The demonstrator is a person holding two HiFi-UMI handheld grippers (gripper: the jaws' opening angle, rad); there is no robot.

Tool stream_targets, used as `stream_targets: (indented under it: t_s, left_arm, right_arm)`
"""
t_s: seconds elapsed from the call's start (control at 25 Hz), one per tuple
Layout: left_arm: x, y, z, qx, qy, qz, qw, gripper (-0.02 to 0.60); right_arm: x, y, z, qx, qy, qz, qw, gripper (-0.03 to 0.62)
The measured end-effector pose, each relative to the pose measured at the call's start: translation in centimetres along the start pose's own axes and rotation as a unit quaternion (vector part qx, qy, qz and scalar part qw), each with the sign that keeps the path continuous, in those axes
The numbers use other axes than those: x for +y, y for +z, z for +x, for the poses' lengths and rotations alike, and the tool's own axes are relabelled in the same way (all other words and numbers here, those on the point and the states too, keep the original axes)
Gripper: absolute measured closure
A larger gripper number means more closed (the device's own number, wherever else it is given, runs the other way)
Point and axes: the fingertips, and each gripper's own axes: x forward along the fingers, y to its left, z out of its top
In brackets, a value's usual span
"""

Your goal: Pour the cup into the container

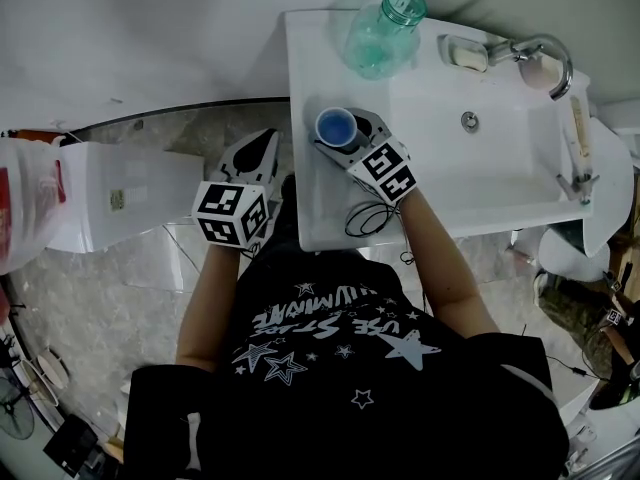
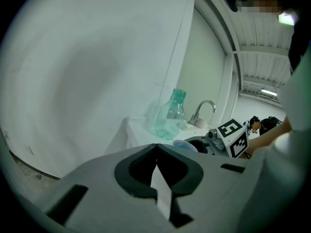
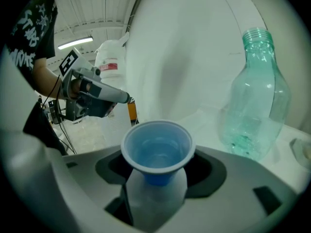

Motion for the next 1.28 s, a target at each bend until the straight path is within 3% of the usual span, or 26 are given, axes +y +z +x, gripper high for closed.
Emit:
stream_targets:
  t_s: [0.28,0.48,0.88,1.08,1.28]
  left_arm:
    - [-0.4,0.2,-0.2,-0.001,-0.001,0.004,1.0000,0.572]
    - [-1.1,0.2,-0.8,-0.003,0.000,0.004,1.0000,0.572]
    - [-4.2,1.4,-2.9,-0.034,0.012,0.013,0.9993,0.572]
    - [-7.3,1.1,-4.6,-0.046,0.018,0.019,0.9986,0.572]
    - [-9.9,-0.1,-6.9,-0.047,0.023,0.021,0.9984,0.572]
  right_arm:
    - [0.2,0.0,-0.1,0.004,-0.009,0.012,1.000,0.283]
    - [0.8,-0.4,-0.8,0.013,-0.001,0.024,1.000,0.232]
    - [0.9,-0.1,-7.1,-0.009,-0.038,0.011,0.999,0.226]
    - [1.1,1.9,-11.4,-0.055,-0.054,0.005,0.997,0.286]
    - [2.1,3.4,-14.7,-0.092,-0.068,0.010,0.993,0.392]
